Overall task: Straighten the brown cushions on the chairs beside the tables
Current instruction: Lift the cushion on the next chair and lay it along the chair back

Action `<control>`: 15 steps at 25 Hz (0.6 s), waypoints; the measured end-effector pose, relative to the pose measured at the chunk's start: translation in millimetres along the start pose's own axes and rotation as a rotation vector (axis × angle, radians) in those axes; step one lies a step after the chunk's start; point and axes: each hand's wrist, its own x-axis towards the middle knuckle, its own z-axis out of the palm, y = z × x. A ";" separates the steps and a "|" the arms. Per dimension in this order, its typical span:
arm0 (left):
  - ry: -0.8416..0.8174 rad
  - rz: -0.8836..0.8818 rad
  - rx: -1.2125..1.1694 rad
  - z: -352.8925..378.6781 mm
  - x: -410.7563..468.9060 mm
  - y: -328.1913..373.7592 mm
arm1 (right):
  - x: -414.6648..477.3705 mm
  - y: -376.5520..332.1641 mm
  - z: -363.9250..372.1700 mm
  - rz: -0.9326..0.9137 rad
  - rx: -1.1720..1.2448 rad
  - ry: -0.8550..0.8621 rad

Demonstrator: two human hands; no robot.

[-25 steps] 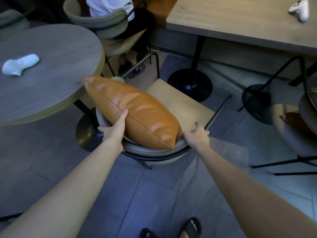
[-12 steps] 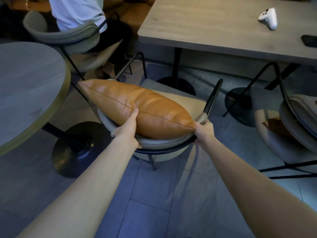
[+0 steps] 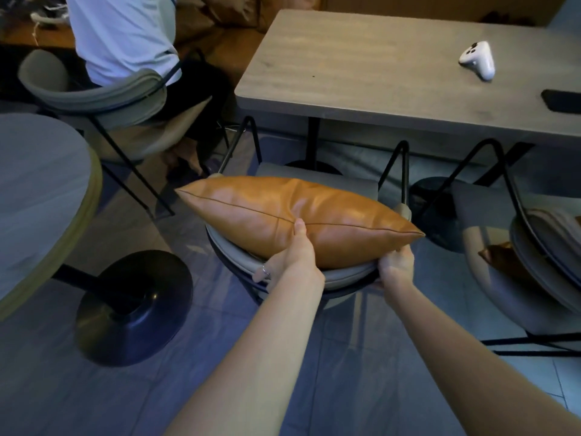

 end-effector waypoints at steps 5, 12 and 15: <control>-0.078 -0.024 0.044 47.5 6.6 -3.1 | 35.6 -43.2 -24.2 0.008 0.033 -0.089; -0.151 -0.136 0.099 66.5 15.7 1.1 | 27.7 -32.6 -13.7 0.022 0.122 -0.050; -0.315 -0.111 0.176 38.9 -0.7 10.4 | -5.4 -9.6 0.2 0.079 0.211 -0.043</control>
